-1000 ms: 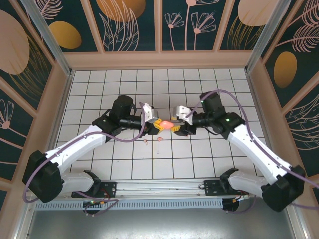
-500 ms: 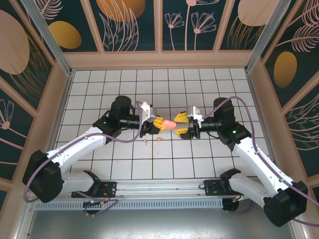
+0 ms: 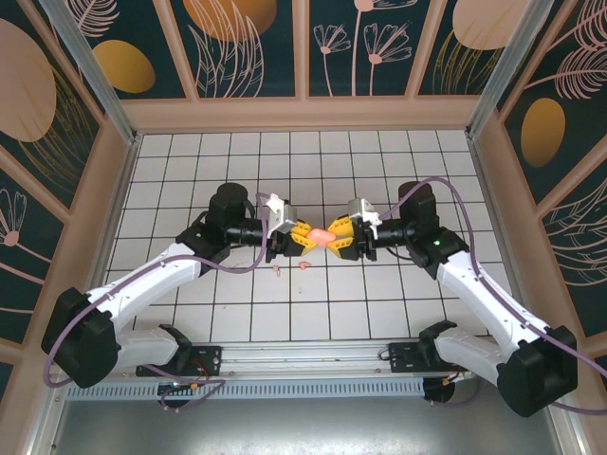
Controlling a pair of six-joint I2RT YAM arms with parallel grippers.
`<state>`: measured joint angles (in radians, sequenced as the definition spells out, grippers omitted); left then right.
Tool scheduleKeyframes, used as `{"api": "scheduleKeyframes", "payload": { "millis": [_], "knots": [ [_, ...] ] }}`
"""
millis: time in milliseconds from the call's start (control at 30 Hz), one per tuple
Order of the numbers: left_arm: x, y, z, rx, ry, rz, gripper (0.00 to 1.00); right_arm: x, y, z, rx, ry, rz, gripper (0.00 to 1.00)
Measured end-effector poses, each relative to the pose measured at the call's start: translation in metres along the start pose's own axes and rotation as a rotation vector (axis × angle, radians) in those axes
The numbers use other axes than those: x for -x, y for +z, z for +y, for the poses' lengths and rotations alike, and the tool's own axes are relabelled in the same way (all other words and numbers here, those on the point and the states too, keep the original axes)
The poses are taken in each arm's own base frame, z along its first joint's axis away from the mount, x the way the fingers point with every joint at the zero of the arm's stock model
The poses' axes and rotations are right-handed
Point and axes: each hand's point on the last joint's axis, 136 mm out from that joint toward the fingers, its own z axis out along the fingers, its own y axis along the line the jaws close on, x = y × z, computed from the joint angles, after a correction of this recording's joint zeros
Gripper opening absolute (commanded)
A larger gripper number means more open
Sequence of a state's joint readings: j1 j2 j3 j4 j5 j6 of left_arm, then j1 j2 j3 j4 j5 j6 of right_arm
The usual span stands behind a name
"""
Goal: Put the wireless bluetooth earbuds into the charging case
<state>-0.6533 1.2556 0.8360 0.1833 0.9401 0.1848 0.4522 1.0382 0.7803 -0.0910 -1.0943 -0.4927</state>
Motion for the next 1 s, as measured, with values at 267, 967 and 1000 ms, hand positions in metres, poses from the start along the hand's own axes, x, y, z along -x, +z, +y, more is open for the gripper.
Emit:
{"api": "scheduleKeyframes", "payload": {
  "millis": [267,967,1000],
  "knots": [
    [0.001,-0.001,-0.001,0.007,0.011,0.003,0.38,0.004,-0.002,-0.002,0.0,-0.016,0.033,0.18],
    [-0.019,-0.003,0.004,0.044,-0.001,0.082,0.28,-0.012,0.012,-0.007,-0.017,-0.065,0.217,0.19],
    [-0.019,-0.003,0.004,0.045,-0.002,0.081,0.25,-0.012,0.012,-0.006,-0.014,-0.064,0.215,0.19]
  ]
}}
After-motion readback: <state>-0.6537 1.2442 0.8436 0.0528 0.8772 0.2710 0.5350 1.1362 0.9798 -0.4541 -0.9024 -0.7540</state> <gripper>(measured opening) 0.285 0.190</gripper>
